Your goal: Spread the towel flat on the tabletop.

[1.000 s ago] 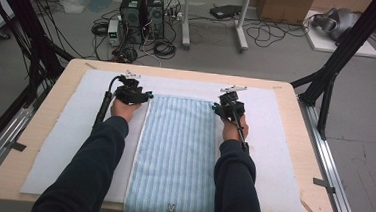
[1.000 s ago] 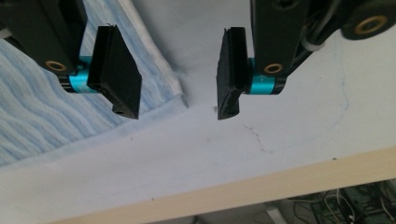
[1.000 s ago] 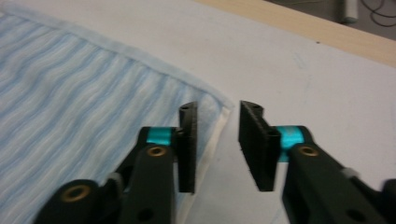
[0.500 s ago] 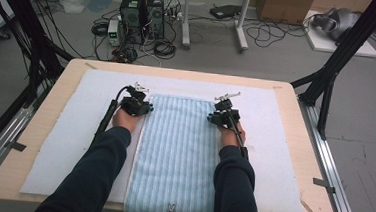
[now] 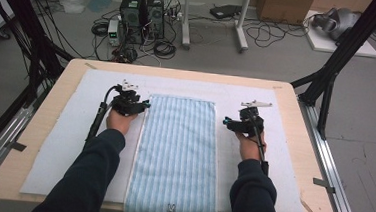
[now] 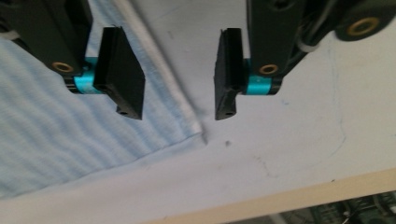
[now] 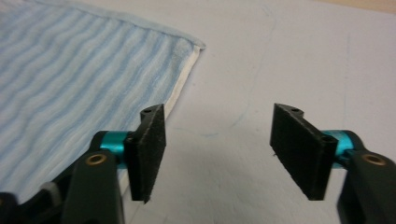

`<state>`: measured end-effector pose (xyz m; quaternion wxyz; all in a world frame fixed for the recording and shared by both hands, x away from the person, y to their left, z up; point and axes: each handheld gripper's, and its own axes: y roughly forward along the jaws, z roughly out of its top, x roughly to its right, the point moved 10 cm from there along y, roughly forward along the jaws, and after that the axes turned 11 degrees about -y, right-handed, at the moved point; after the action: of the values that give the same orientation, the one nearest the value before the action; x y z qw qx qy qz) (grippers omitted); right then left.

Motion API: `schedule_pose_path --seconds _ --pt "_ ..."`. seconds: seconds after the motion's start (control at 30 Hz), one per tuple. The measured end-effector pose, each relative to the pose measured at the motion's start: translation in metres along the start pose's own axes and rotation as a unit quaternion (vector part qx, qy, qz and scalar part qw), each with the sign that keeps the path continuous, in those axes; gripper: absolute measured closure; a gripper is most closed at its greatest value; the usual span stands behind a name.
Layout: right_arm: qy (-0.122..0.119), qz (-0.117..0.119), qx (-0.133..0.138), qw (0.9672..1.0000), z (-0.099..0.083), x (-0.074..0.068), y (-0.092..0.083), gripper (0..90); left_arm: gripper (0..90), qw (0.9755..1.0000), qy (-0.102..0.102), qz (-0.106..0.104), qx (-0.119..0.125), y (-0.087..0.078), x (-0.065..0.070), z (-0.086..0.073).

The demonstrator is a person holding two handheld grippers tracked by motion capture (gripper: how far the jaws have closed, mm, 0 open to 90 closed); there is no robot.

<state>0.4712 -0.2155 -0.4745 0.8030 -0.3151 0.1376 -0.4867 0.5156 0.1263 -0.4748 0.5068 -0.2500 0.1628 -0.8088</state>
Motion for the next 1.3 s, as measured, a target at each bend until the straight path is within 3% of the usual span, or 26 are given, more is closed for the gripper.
schedule_pose_path --seconds 0.07,0.13,0.2,0.27,0.33,0.4,0.5,0.57,0.63,0.73,0.77,0.83,0.87,0.97,1.13,1.23,1.3 --pt "-0.004 0.015 0.004 0.9999 -0.004 -0.002 -0.011 27.7 39.6 0.9993 -0.020 -0.027 0.018 -0.009 0.004 0.007" --pt "-0.017 0.022 0.006 0.9996 -0.007 -0.004 -0.021 23.3 34.5 0.9974 -0.027 -0.058 0.033 -0.019 0.009 0.014" --pt "-0.027 0.033 0.022 0.9989 -0.007 -0.006 -0.032 20.1 31.1 0.9946 -0.026 -0.089 0.046 -0.028 0.017 0.018" --pt "-0.037 0.039 0.038 0.9978 -0.007 -0.009 -0.041 16.5 28.9 0.9921 -0.006 -0.115 0.049 -0.038 0.026 0.017" --pt "-0.056 0.050 0.051 0.9959 -0.007 -0.014 -0.048 16.2 20.9 0.9863 0.002 -0.152 0.063 -0.051 0.035 0.017" --pt "-0.091 0.060 0.060 0.9922 -0.008 -0.022 -0.053 16.2 20.9 0.9804 0.012 -0.182 0.075 -0.063 0.043 0.016" --pt "-0.118 0.081 0.070 0.9872 -0.011 -0.034 -0.059 14.9 20.9 0.9751 0.027 -0.203 0.086 -0.077 0.048 0.014" --pt "-0.114 0.097 0.082 0.9854 -0.011 -0.041 -0.062 12.3 21.6 0.9726 0.026 -0.215 0.084 -0.083 0.050 0.011" --pt "-0.117 0.105 0.092 0.9833 -0.012 -0.048 -0.065 12.2 23.5 0.9700 0.044 -0.221 0.092 -0.090 0.052 0.007" --pt "-0.127 0.110 0.100 0.9806 -0.013 -0.055 -0.069 12.0 22.4 0.9664 0.054 -0.227 0.107 -0.098 0.053 0.003" --pt "-0.123 0.111 0.104 0.9807 -0.012 -0.057 -0.070 11.8 21.8 0.9659 0.059 -0.224 0.115 -0.100 0.054 0.001" --pt "-0.120 0.110 0.107 0.9808 -0.012 -0.057 -0.071 11.4 22.1 0.9675 0.066 -0.211 0.122 -0.101 0.054 -0.002" --pt "-0.117 0.110 0.106 0.9813 -0.013 -0.056 -0.070 11.4 22.4 0.9676 0.064 -0.215 0.116 -0.102 0.055 -0.005" --pt "-0.099 0.110 0.103 0.9836 -0.015 -0.054 -0.069 11.3 18.6 0.9727 0.057 -0.205 0.093 -0.102 0.053 -0.012" --pt "-0.088 0.115 0.115 0.9828 -0.014 -0.051 -0.071 11.3 16.7 0.9723 0.045 -0.200 0.112 -0.104 0.051 -0.005" --pt "-0.082 0.111 0.112 0.9840 -0.014 -0.046 -0.072 11.3 16.6 0.9750 0.032 -0.190 0.110 -0.103 0.046 -0.004" --pt "-0.082 0.113 0.114 0.9836 -0.014 -0.046 -0.073 11.3 16.5 0.9767 0.038 -0.183 0.106 -0.102 0.044 -0.005"
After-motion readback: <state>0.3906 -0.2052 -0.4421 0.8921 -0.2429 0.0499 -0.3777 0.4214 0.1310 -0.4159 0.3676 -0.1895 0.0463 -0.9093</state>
